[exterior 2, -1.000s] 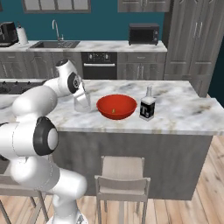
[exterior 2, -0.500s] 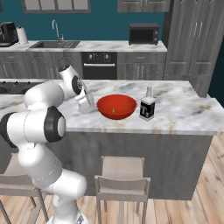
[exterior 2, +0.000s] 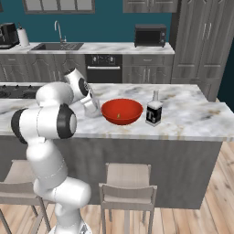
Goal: There is a bowl on the dining counter. Grab a lemon wedge from the fridge and place it in the bowl. Then get the liquor bottle and glass cup from the cabinet and place them next to the bowl.
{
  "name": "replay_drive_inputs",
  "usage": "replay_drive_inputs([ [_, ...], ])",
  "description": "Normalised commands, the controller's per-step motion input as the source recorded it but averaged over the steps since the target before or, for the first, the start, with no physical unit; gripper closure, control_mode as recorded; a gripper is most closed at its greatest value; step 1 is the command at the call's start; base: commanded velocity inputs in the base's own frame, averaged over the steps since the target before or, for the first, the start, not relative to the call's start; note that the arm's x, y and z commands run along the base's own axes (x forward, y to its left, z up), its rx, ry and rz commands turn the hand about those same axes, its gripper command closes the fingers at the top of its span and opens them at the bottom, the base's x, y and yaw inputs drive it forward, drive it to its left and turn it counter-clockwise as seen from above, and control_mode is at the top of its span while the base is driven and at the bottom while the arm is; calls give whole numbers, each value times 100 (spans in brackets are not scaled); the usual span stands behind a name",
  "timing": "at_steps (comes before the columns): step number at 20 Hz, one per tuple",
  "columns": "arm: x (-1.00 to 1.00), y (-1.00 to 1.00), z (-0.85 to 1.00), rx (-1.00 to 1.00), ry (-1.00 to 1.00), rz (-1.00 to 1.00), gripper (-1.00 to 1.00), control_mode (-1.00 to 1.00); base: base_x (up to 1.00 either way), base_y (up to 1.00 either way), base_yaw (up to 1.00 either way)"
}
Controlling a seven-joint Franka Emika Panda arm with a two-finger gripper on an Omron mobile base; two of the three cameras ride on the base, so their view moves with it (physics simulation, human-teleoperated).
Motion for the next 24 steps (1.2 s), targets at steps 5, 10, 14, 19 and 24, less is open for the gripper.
replay_drive_inputs([
  [5, 29, 0, -31, -2, 0, -4, 100, -100, 0, 0, 0],
  [10, 0, 0, -24, -4, 0, -3, -100, -100, 0, 0, 0],
  [14, -2, 0, -6, -2, 0, -4, -100, -100, 0, 0, 0],
  [19, -19, -2, 6, 0, 0, -3, -100, -100, 0, 0, 0],
  [24, -41, -1, 35, 0, -7, 0, -100, -100, 0, 0, 0],
])
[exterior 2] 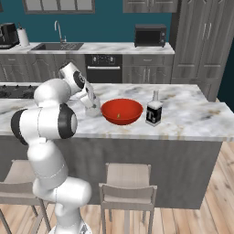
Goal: There is a bowl on the dining counter. Grab a lemon wedge from the fridge and place it in the bowl. Then get the liquor bottle and glass cup from the cabinet and place them next to the bowl.
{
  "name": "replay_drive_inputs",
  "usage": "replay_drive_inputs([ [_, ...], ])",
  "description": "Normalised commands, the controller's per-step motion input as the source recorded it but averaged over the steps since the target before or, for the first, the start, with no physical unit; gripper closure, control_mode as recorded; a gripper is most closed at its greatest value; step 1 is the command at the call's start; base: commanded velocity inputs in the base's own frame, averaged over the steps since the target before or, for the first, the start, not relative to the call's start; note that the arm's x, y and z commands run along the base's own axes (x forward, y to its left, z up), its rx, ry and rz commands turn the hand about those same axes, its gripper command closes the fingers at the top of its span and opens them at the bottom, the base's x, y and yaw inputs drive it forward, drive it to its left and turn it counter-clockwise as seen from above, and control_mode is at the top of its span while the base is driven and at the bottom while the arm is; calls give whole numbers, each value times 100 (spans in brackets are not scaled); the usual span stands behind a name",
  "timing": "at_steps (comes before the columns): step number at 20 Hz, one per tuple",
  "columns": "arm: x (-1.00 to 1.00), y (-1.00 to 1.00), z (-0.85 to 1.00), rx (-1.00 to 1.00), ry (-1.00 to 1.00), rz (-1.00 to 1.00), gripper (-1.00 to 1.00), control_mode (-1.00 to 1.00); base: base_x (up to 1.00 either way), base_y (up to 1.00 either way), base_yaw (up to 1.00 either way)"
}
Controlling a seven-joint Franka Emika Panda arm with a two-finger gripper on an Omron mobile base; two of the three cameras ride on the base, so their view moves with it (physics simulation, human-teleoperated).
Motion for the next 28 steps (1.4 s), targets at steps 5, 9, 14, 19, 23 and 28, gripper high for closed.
replay_drive_inputs([
  [5, -41, 0, 77, 0, -15, 0, -100, -100, 0, 0, 0],
  [9, -18, 0, 85, 0, -13, 0, -100, -100, 0, 0, 0],
  [14, -13, 0, 78, 0, -13, 0, -100, -100, 0, 0, 0],
  [19, -90, 0, 58, 1, -8, 15, -100, -100, 0, 0, 0],
  [23, -100, 6, 23, 4, 0, 29, -100, -100, 0, 0, 0],
  [28, -100, 4, 3, 5, -1, 33, -100, -100, 0, 0, 0],
])
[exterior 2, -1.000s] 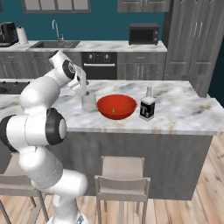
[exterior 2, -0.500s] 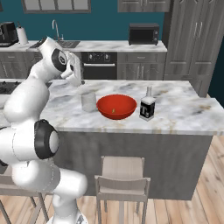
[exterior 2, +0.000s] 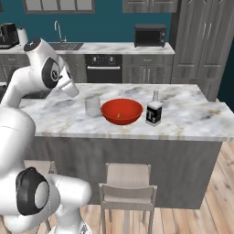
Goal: There is a bowl on the dining counter. Grab a lemon wedge from the fridge and place it in the bowl. Then get the liquor bottle and glass cup from the cabinet and place them next to the bowl.
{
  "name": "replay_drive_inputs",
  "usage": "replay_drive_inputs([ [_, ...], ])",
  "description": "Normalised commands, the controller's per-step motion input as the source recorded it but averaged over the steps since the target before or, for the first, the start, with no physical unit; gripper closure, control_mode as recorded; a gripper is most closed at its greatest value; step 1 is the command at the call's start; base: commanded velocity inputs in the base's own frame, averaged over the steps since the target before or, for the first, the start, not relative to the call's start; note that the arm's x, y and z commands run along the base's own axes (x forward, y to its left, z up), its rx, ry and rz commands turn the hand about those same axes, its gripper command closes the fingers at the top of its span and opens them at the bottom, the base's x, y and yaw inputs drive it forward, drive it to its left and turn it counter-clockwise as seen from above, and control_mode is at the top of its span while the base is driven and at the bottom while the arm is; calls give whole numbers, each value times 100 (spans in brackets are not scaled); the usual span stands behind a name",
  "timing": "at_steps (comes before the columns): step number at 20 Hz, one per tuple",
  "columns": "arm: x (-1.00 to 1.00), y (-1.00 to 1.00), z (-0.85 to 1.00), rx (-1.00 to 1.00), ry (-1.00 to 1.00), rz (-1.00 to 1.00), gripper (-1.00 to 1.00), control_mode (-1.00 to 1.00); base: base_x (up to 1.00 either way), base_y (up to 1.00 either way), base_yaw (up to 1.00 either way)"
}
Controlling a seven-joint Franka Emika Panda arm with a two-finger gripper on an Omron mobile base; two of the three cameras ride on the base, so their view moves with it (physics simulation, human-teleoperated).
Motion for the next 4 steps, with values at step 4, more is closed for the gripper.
replay_drive_inputs([
  [4, -100, 0, -1, 3, -3, 36, -100, -100, 0, 0, 0],
])
